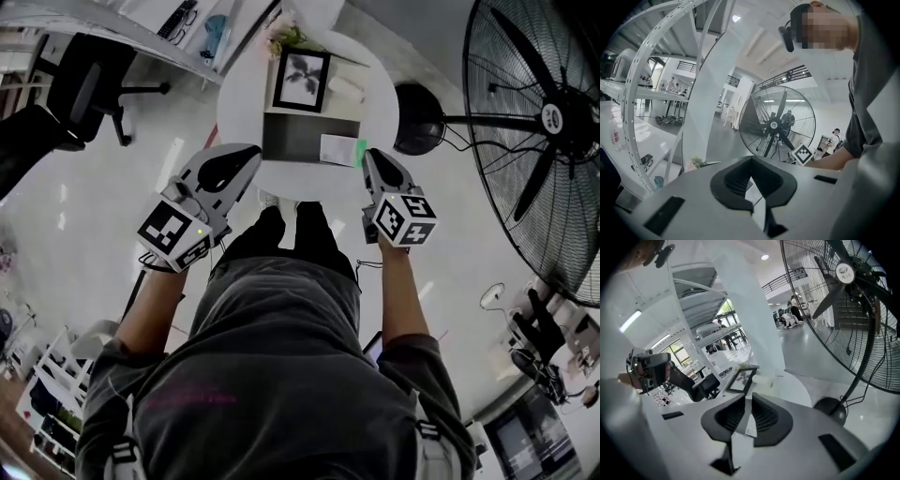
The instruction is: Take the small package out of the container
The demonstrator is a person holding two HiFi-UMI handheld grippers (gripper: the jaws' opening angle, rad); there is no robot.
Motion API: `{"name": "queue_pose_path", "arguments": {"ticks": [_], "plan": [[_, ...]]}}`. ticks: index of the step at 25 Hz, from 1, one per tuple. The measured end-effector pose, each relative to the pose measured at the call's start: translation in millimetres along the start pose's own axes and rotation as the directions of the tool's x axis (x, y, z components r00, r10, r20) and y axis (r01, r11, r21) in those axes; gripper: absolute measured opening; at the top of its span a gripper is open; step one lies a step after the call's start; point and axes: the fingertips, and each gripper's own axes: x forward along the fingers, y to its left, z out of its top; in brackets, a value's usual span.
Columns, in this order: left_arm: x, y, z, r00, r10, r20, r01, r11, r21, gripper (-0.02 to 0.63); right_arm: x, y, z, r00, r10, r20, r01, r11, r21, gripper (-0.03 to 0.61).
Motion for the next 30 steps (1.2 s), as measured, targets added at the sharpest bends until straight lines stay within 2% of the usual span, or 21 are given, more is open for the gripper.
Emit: {"name": "queue_pose_path", "arguments": {"ticks": [11, 20, 25, 30], "plan": [[40, -7, -17, 0.997, 0.042, -0.058, -0.044, 0.999, -0.032, 0.014, 36, -46, -41, 0.991, 0.048, -0.123, -0.039, 0.996, 0.080, 0.113], [48, -8, -30, 0.994, 0.066, -0.083, -0.071, 0.996, -0.056, 0.014, 57, -52, -69, 0.977, 0.080, -0.198, -0.056, 0.991, 0.125, 0.187], [45, -5, -34, 0.993, 0.077, -0.085, -0.083, 0.995, -0.064, 0.014, 64, -53, -77, 0.973, 0.068, -0.220, -0.042, 0.992, 0.120, 0.186], [37, -5, -36, 0.993, 0.083, -0.083, -0.089, 0.994, -0.067, 0.014, 65, -54, -84, 0.970, 0.044, -0.239, -0.018, 0.994, 0.108, 0.142]]}}
